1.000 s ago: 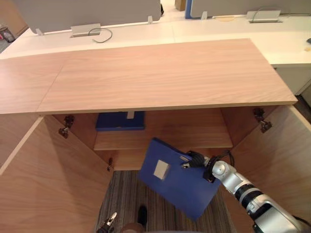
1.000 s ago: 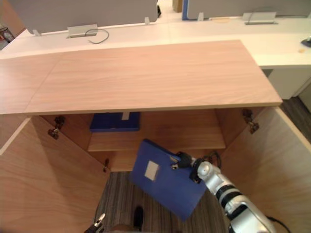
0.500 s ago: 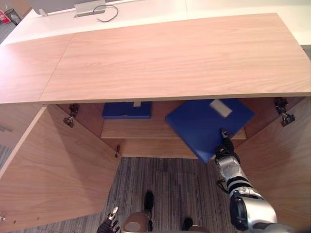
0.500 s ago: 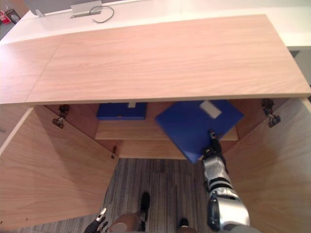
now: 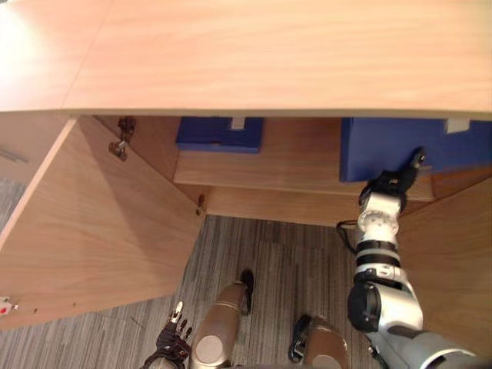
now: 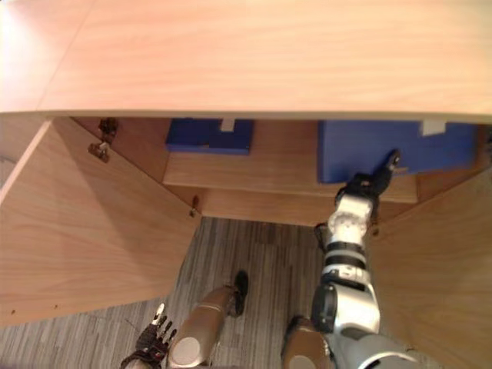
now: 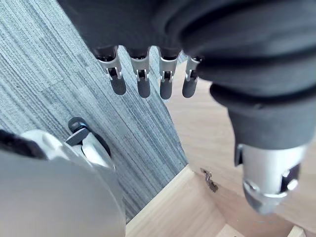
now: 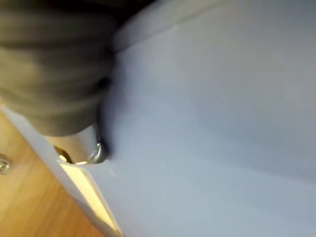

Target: Walk over to the cabinet, pick up the folder, carry it to the office cabinet, place the folder inside the office cabinet, then close the office cabinet door

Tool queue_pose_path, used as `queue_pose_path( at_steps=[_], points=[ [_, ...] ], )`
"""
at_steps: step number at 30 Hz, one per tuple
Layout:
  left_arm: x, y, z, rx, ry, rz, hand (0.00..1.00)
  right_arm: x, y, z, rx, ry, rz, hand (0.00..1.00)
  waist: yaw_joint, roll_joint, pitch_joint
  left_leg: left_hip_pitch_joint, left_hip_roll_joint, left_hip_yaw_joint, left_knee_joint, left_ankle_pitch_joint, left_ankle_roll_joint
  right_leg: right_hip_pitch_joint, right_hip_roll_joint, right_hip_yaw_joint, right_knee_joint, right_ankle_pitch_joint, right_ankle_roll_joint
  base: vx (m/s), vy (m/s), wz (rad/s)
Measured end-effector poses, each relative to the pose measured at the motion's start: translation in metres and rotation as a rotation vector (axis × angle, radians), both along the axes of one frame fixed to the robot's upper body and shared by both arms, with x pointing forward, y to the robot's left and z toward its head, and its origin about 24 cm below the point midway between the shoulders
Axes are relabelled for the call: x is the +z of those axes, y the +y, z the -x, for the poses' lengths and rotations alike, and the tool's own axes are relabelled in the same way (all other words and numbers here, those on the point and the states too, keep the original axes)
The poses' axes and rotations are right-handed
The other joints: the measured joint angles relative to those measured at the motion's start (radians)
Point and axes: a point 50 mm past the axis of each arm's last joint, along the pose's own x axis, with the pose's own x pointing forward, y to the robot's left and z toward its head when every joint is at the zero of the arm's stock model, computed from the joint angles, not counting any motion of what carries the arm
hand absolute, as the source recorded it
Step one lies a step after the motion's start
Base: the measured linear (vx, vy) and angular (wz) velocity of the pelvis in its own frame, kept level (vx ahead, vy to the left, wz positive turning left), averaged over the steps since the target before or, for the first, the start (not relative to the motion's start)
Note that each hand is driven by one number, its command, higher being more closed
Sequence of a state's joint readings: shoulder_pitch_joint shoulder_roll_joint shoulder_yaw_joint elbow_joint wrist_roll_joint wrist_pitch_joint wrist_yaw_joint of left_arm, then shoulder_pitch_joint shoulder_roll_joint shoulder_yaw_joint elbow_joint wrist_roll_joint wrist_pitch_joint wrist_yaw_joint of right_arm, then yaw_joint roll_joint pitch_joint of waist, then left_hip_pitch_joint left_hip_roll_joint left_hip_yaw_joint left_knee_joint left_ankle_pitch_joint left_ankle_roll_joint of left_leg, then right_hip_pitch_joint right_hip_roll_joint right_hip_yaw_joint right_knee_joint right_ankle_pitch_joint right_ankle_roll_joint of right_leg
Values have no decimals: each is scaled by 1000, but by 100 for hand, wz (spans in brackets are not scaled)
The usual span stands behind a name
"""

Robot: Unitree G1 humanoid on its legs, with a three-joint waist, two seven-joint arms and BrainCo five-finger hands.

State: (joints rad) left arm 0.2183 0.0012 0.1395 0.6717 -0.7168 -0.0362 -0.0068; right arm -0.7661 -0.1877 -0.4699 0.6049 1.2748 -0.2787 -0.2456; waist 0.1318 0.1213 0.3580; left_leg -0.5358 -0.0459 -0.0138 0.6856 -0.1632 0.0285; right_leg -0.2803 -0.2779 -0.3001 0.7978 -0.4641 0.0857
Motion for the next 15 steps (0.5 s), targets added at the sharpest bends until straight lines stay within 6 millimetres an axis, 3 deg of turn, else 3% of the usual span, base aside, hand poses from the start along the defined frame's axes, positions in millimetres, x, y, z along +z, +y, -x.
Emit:
queue_pose_path(
  at_steps=[3,7,10,15],
  points=[
    [0,2,1,15,11,-7,0,35,-16,-3,-33,-58,21,100,12,4,20,-130,-44,1,201,-79,7,-93,-80,1,209,-103,27,-156,86,41],
    [-2,3,3,28,28,-10,0,76,-25,-6,-47,-121,71,100,30,3,36,-249,-74,9,340,-127,4,-190,-142,12,364,-172,44,-125,73,26],
    [-2,2,3,31,36,-11,0,101,-26,-7,-50,-159,86,100,50,1,43,-305,-86,22,397,-137,2,-246,-170,31,435,-197,48,-83,57,14],
    [0,3,1,21,39,-29,0,129,-36,-2,-86,-185,82,100,56,3,59,-358,-88,34,424,-136,0,-305,-185,44,481,-205,48,-25,6,4]
  ],
)
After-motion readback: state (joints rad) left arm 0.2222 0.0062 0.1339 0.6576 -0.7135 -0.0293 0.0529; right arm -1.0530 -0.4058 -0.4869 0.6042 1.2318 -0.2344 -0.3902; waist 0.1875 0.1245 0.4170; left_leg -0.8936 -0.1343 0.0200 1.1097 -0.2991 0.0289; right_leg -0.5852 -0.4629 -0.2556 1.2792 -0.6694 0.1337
